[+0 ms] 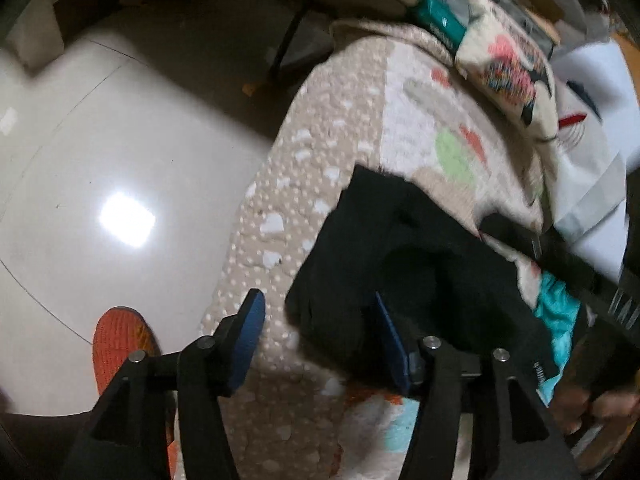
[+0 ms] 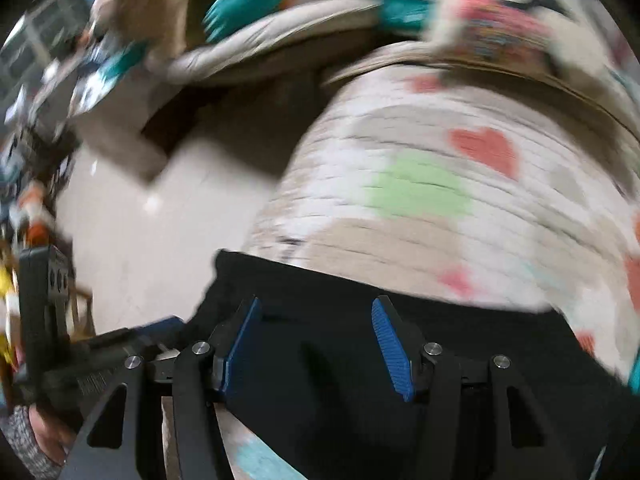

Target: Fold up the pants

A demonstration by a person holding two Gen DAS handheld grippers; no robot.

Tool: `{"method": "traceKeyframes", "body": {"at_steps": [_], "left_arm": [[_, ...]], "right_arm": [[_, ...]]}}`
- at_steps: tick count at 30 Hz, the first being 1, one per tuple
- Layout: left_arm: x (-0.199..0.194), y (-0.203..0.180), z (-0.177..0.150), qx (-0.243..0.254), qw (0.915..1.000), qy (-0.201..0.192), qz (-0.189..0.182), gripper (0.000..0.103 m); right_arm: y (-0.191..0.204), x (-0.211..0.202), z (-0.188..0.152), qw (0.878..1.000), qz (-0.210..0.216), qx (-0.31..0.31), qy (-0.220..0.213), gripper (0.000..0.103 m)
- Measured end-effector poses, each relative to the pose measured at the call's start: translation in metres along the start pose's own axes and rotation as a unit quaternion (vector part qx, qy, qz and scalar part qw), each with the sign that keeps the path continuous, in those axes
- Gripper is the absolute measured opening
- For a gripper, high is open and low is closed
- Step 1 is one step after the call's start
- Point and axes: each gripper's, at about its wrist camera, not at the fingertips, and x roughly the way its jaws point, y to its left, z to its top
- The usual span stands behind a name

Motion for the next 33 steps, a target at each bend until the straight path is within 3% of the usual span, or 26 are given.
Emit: {"method": "traceKeyframes", "body": {"at_steps": [3,7,11,13,14,16,17,18,19,33], "left_arm": [[0.020,-0.001,-0.004,-0.005,0.9995,0.028,0.010,0.064],[0.025,-0.001,-0.005,-0.021,0.9994,0.028,0.009,0.078],[0.029,0.010,-0.005,-0.057,0.9974,0.043,-0.006,0.080],[0.026,0.011,-0.004,-0.058,0.9973,0.045,-0.006,0.067],[0.025,0.012,-0.004,-0.058,0.9973,0.044,-0.010,0.063],[0.020,0.011,-0.003,-0.056,0.9973,0.042,-0.024,0.041],[0.018,0.010,-0.002,-0.053,0.9972,0.042,-0.031,0.039],[0.016,0.009,-0.001,-0.050,0.9968,0.041,-0.047,0.022],[0.015,0.007,0.000,-0.049,0.9962,0.042,-0.058,0.017],[-0.017,-0.033,0.005,0.017,0.9908,-0.008,-0.134,0.014]], "right_arm": [[0.019,0.027,0.021,0.999,0.001,-0.027,0.039,0.064],[0.055,0.067,0.035,0.992,-0.032,-0.090,0.088,0.066],[0.073,0.093,0.030,0.982,-0.067,-0.126,0.121,0.066],[0.077,0.101,0.026,0.979,-0.080,-0.132,0.131,0.062],[0.078,0.102,0.024,0.978,-0.089,-0.137,0.128,0.048],[0.080,0.101,0.021,0.978,-0.097,-0.140,0.122,0.038],[0.079,0.098,0.020,0.979,-0.092,-0.135,0.118,0.034],[0.076,0.094,0.020,0.982,-0.087,-0.127,0.112,0.033],[0.074,0.091,0.020,0.983,-0.083,-0.121,0.107,0.030],[0.035,0.023,0.032,0.999,-0.018,-0.023,0.011,0.028]]}}
